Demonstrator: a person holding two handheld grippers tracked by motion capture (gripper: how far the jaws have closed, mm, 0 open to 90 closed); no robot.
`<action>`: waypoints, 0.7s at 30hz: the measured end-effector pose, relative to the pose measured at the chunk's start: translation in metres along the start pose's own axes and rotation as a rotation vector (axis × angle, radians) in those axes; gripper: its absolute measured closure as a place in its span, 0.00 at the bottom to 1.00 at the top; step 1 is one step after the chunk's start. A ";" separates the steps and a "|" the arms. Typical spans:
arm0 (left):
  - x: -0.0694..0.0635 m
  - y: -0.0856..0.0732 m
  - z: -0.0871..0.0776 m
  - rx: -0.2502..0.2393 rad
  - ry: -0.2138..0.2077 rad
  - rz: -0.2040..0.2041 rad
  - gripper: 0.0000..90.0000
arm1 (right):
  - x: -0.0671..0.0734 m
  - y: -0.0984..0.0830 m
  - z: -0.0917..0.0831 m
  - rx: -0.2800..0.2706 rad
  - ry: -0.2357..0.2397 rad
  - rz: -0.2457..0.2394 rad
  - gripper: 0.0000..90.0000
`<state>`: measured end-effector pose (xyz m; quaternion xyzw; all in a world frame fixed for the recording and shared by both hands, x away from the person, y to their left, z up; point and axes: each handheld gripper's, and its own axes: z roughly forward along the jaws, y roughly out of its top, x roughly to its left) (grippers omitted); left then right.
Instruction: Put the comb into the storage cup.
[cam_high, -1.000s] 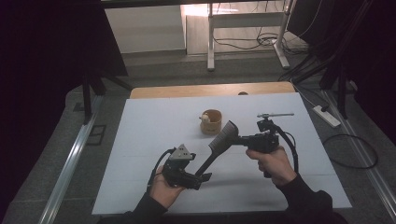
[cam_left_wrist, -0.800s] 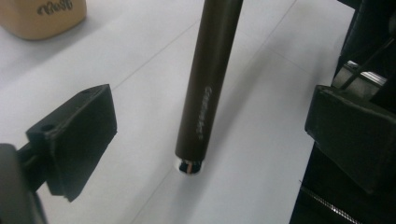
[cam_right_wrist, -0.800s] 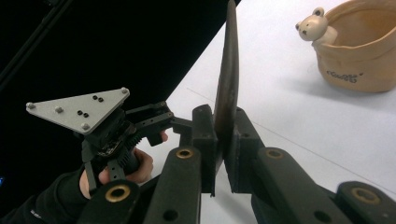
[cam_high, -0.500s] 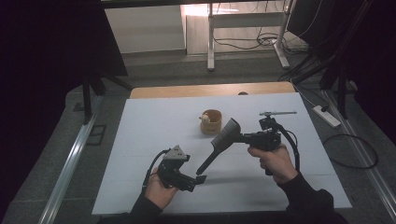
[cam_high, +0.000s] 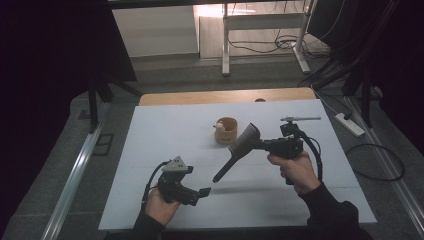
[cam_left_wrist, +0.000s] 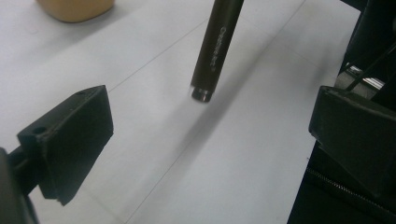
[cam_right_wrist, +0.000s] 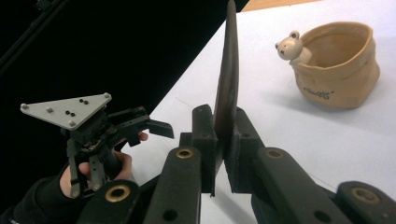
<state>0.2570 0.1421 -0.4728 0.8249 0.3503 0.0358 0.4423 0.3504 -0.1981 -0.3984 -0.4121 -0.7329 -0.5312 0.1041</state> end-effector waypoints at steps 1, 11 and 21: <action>0.001 -0.001 -0.002 -0.004 0.005 -0.002 0.00 | 0.000 0.001 0.000 -0.003 -0.002 -0.004 0.94; 0.006 -0.009 -0.015 -0.022 0.023 -0.025 0.01 | -0.002 0.006 -0.006 -0.031 -0.013 -0.009 0.94; 0.009 -0.016 -0.026 -0.024 0.040 -0.040 0.00 | -0.005 0.011 -0.010 -0.053 -0.031 -0.014 0.94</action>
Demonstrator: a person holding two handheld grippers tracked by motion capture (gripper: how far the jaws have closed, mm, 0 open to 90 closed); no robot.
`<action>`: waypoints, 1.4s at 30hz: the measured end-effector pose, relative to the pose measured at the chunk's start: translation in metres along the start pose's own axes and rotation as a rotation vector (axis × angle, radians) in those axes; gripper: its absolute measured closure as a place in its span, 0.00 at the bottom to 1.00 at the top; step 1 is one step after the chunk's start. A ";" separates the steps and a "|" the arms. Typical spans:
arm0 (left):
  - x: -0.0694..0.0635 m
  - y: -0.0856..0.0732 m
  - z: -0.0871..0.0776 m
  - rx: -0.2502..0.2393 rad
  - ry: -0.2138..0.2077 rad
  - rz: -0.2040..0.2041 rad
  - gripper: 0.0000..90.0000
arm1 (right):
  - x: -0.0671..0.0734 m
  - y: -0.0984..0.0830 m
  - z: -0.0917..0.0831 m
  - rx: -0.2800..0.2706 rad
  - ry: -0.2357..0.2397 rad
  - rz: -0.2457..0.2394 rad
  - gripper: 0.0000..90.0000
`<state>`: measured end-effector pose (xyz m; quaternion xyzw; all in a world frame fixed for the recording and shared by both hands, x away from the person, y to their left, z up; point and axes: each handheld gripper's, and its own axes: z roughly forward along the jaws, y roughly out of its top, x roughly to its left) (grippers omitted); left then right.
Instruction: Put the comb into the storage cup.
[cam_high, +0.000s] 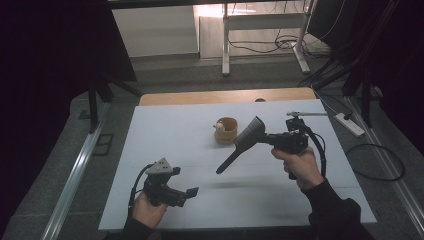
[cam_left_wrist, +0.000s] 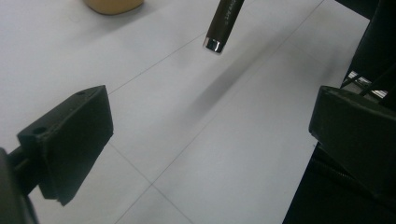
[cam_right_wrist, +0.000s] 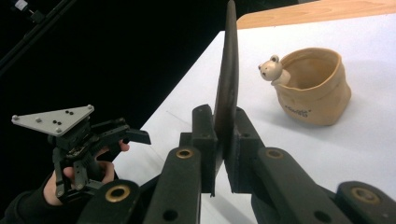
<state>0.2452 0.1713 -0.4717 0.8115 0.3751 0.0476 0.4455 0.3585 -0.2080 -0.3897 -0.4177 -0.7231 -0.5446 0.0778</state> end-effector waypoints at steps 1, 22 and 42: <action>0.000 -0.001 -0.001 0.000 0.002 0.000 0.00 | 0.000 0.001 0.000 -0.001 -0.001 0.003 0.94; 0.006 -0.021 -0.027 0.001 0.046 -0.033 0.00 | -0.012 0.017 0.002 -0.050 -0.037 0.013 0.94; 0.009 -0.040 -0.044 0.014 0.071 -0.067 0.00 | -0.022 0.033 0.003 -0.080 -0.072 0.015 0.94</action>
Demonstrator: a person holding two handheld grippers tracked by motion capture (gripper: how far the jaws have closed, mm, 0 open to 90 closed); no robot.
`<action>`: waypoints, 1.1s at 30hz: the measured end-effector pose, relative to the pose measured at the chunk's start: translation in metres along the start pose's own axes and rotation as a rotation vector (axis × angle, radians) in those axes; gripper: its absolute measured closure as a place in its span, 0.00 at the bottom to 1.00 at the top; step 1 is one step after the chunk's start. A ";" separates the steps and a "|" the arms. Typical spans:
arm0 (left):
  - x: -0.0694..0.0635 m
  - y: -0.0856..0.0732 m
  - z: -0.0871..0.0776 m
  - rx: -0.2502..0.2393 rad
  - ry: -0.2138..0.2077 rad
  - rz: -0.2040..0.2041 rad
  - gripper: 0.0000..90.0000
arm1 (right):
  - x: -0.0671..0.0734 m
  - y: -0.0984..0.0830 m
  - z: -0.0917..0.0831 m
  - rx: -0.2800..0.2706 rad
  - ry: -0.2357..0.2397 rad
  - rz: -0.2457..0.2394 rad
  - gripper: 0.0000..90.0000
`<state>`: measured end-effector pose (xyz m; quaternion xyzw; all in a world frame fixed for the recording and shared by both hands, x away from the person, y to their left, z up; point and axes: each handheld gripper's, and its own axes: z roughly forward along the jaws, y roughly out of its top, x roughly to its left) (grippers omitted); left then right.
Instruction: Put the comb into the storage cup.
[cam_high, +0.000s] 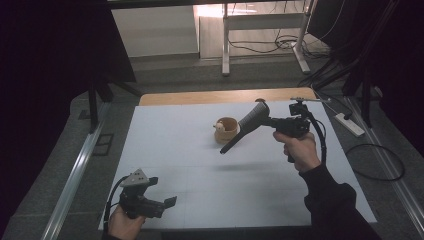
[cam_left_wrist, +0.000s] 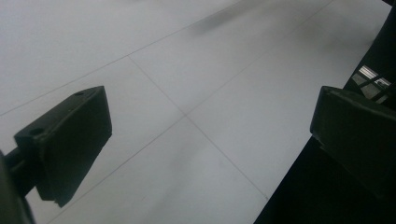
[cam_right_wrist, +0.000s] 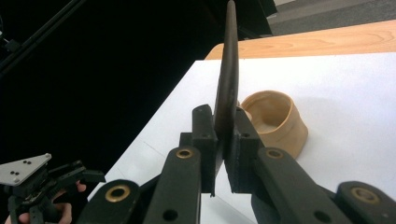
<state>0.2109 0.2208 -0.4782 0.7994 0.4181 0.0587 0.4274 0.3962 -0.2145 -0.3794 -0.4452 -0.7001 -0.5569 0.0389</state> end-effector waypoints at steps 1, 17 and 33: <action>0.000 -0.001 -0.001 0.003 -0.001 -0.003 0.00 | 0.000 0.001 0.000 -0.001 -0.002 0.001 0.94; 0.004 -0.015 -0.015 0.006 0.038 -0.029 0.00 | -0.003 0.017 0.002 -0.027 -0.036 -0.010 0.94; 0.006 -0.018 -0.020 -0.011 0.041 -0.052 0.00 | -0.009 0.036 0.003 -0.066 -0.073 0.001 0.94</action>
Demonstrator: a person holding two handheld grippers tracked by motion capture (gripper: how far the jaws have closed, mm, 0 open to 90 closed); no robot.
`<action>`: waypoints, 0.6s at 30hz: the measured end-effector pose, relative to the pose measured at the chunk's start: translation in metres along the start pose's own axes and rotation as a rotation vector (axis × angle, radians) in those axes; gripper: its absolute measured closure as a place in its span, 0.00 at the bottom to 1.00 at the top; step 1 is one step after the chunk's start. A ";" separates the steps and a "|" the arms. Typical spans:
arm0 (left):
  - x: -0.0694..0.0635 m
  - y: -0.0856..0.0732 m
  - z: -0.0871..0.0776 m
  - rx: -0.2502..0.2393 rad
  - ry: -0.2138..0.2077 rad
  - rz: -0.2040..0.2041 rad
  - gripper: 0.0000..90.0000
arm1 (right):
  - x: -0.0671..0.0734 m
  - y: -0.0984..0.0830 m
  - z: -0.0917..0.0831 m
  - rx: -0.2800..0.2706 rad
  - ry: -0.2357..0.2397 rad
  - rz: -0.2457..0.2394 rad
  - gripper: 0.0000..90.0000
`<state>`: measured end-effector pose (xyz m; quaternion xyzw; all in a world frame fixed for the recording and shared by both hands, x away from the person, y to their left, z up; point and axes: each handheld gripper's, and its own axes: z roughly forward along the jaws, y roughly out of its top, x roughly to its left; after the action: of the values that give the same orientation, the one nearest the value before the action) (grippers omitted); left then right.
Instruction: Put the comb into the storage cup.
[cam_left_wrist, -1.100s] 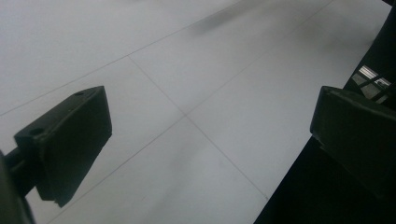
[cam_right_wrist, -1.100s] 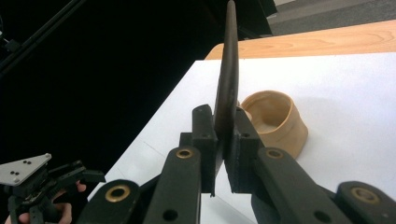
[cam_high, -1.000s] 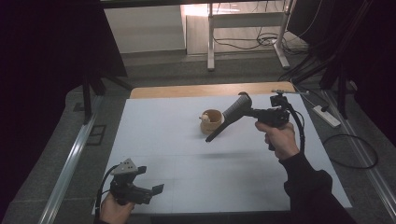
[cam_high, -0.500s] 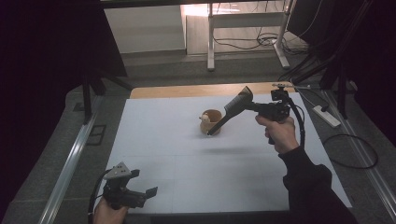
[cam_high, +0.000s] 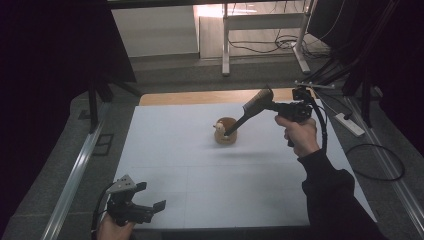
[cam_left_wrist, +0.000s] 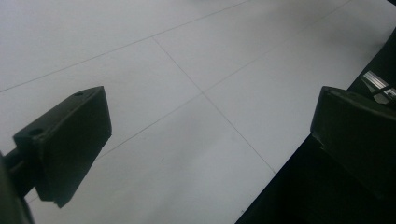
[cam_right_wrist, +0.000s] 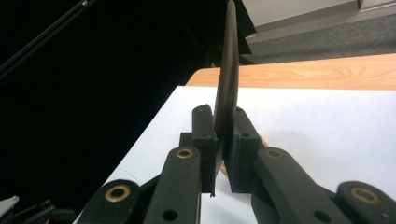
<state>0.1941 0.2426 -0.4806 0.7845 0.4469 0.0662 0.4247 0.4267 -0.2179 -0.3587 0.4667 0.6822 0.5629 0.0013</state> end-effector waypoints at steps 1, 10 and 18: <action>0.000 0.000 0.000 0.002 -0.001 0.000 0.00 | -0.001 0.001 0.000 -0.002 -0.002 0.001 0.94; -0.001 0.000 0.000 0.004 -0.001 0.009 0.00 | -0.005 0.012 0.003 -0.019 -0.029 0.007 0.94; -0.001 0.000 0.000 -0.003 -0.012 0.014 0.00 | -0.005 0.019 0.009 -0.029 -0.055 -0.009 0.94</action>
<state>0.1933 0.2422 -0.4806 0.7873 0.4389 0.0653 0.4280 0.4459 -0.2155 -0.3498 0.4789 0.6757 0.5597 0.0293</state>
